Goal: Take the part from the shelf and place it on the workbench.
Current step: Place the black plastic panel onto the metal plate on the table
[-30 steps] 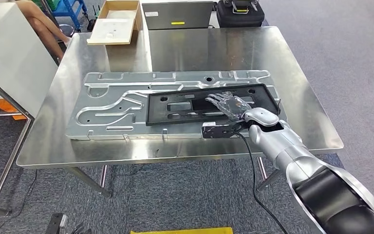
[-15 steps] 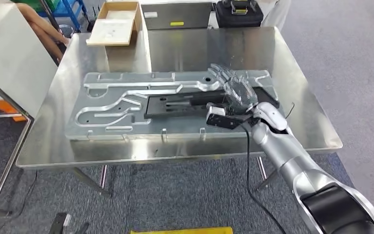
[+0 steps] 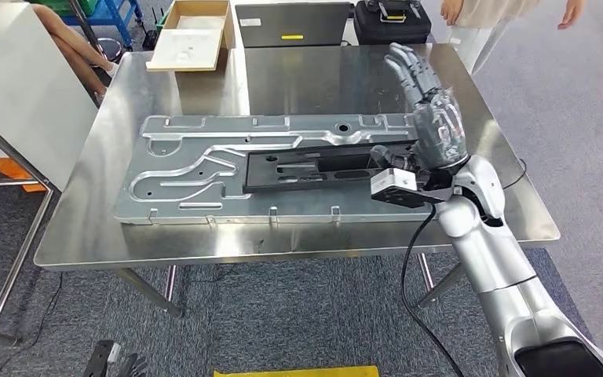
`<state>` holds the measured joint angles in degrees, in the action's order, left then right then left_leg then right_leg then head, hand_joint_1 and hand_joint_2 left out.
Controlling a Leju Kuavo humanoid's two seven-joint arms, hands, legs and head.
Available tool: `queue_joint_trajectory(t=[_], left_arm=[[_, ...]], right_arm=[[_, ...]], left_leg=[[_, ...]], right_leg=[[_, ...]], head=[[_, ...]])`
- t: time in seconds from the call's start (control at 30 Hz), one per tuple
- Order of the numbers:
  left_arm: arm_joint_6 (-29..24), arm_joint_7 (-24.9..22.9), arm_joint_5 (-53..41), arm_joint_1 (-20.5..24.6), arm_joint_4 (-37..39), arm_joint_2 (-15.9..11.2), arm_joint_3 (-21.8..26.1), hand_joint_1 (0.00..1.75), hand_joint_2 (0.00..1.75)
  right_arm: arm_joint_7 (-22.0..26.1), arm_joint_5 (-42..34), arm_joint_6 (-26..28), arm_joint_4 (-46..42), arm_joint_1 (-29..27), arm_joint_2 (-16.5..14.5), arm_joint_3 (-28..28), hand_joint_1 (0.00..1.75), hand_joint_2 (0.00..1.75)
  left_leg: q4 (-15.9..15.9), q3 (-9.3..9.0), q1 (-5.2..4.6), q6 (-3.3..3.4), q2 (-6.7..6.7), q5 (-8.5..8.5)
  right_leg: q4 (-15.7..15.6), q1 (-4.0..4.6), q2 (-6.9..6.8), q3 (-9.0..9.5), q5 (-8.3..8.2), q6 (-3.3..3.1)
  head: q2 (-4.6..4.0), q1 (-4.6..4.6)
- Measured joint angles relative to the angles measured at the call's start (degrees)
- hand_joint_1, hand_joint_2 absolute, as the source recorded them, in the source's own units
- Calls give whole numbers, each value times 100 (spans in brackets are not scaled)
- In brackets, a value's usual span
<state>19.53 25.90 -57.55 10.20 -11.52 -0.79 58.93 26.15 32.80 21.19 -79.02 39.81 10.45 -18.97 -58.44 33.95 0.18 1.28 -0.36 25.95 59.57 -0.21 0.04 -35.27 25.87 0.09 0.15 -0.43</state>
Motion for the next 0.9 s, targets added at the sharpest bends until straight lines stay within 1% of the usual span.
queue_joint_trajectory(t=[0.03,0.07,0.1,0.13,0.17,0.23,0.27,0.3,0.33,0.37,0.4,0.43,0.47,0.5,0.57,0.6,0.63,0.67,0.7,0.73,0.77,0.8,0.83,0.87,0.9], left_arm=[[18,19,6,-7,0,4,-13,0,0],[33,46,17,-19,0,5,-24,0,0],[52,87,34,-33,0,7,-31,0,0],[76,143,62,-46,0,7,-37,0,0],[98,208,92,-61,0,4,-40,0,0],[133,355,170,-123,0,3,-44,0,0],[140,426,207,-181,0,2,-44,0,0],[144,491,250,-256,0,2,-44,0,0],[145,556,301,-343,0,1,-38,0,0],[140,611,350,-435,0,0,-26,0,0],[127,655,401,-520,0,-4,-5,0,0],[102,693,450,-595,0,-8,25,0,0],[76,714,488,-656,1,-12,55,0,0],[46,725,520,-706,1,-15,88,0,0],[0,717,569,-780,2,-14,151,0,0],[-20,708,584,-806,1,-13,182,0,0],[-38,702,597,-821,1,-12,212,0,0],[-57,699,602,-829,1,-12,236,0,0],[-77,698,605,-832,0,-12,262,0,0],[-97,699,609,-835,0,-13,288,0,0],[-114,703,613,-841,0,-13,313,0,0],[-124,713,617,-847,0,-14,334,0,0],[-128,725,621,-851,0,-15,355,0,0],[-128,737,622,-853,0,-16,371,0,0],[-127,748,618,-851,0,-16,387,0,0]], right_arm=[[22,-83,58,-170,-77,34,79,0,0],[36,-160,109,-356,-160,72,171,0,0],[46,-218,159,-545,-241,110,272,0,0],[59,-253,223,-761,-342,162,395,0,0],[80,-265,306,-1009,-483,225,546,0,0],[165,-205,544,-1584,-950,391,919,0,0],[241,-150,699,-1904,-1294,464,1128,0,0],[339,-96,863,-2222,-1723,515,1338,0,0],[509,-38,1076,-2598,-2245,525,1598,0,0],[701,14,1287,-2957,-2805,500,1857,0,0],[900,68,1490,-3303,-3363,429,2121,0,0],[1072,114,1677,-3671,-3879,306,2412,0,0],[1158,141,1785,-3938,-4325,179,2631,0,0],[1204,168,1859,-4219,-4733,18,2849,0,0],[1210,187,1896,-4647,-5446,-285,3146,0,0],[1210,181,1897,-4822,-5735,-442,3266,0,0],[1210,159,1897,-4948,-5988,-588,3376,0,0],[1210,126,1896,-5045,-6211,-726,3491,0,0],[1210,85,1896,-5115,-6410,-863,3610,0,0],[1210,45,1896,-5156,-6582,-989,3718,0,0],[1210,3,1896,-5177,-6722,-1100,3803,0,0],[1210,-39,1896,-5183,-6829,-1200,3869,0,0],[1210,-75,1896,-5184,-6915,-1285,3922,0,0],[1210,-109,1891,-5183,-6991,-1360,3965,0,0],[1210,-140,1879,-5180,-7056,-1428,4005,0,0]], left_leg=[[4,2,-3,-21,-2,-2],[12,4,-4,-44,-5,6],[-11,9,-3,-71,-3,41],[-117,47,-2,-97,0,133],[-342,137,4,-122,3,287],[-1084,447,30,-162,10,677],[-1414,590,43,-178,12,803],[-1571,653,53,-190,13,830],[-1481,595,61,-196,14,739],[-1171,425,69,-197,14,564],[-742,198,73,-190,9,393],[-369,-6,73,-178,-3,274],[-119,-142,65,-159,-14,210],[-8,-201,56,-139,-24,206],[5,-205,35,-87,-27,189],[24,-203,38,-45,-17,165],[47,-196,41,3,-6,134],[72,-176,47,53,6,96],[85,-147,47,92,19,60],[87,-107,38,114,26,30],[83,-62,25,126,35,-1],[78,-13,9,129,46,-35],[69,39,-6,129,56,-71],[57,95,-21,125,64,-110],[46,148,-33,119,67,-148]], right_leg=[[-13,9,-2,-5,-3,-9],[-29,-8,-6,3,-10,-31],[-56,-26,-9,19,-20,-55],[-86,-48,-16,40,-32,-82],[-113,-70,-25,65,-40,-106],[-121,-69,-52,91,-26,-131],[-115,-67,-64,99,-17,-136],[-109,-65,-76,109,-5,-133],[-101,-64,-88,125,12,-123],[-91,-65,-97,143,33,-108],[-78,-69,-103,161,59,-89],[-68,-64,-104,169,79,-68],[-54,-60,-96,166,92,-46],[-45,-54,-87,163,94,-24],[-47,-50,-76,162,77,28],[-36,-57,-67,163,93,55],[20,-64,-55,146,175,79],[181,-69,-43,93,348,97],[453,-73,-32,6,595,111],[798,-71,-27,-100,864,118],[1145,-70,-26,-192,1082,120],[1379,-68,-26,-225,1184,117],[1437,-65,-26,-169,1164,104],[1288,-57,-26,-4,1036,79],[967,-42,-25,255,867,40]], head=[[0,0],[0,0],[0,-1],[0,-1],[0,-1],[0,-1],[0,-2],[0,-1],[0,-1],[0,-1],[0,-1],[0,-1],[0,-1],[0,-1],[0,-1],[0,-1],[0,-1],[0,0],[0,0],[0,1],[0,1],[0,0],[0,0],[0,-1],[0,-1]])
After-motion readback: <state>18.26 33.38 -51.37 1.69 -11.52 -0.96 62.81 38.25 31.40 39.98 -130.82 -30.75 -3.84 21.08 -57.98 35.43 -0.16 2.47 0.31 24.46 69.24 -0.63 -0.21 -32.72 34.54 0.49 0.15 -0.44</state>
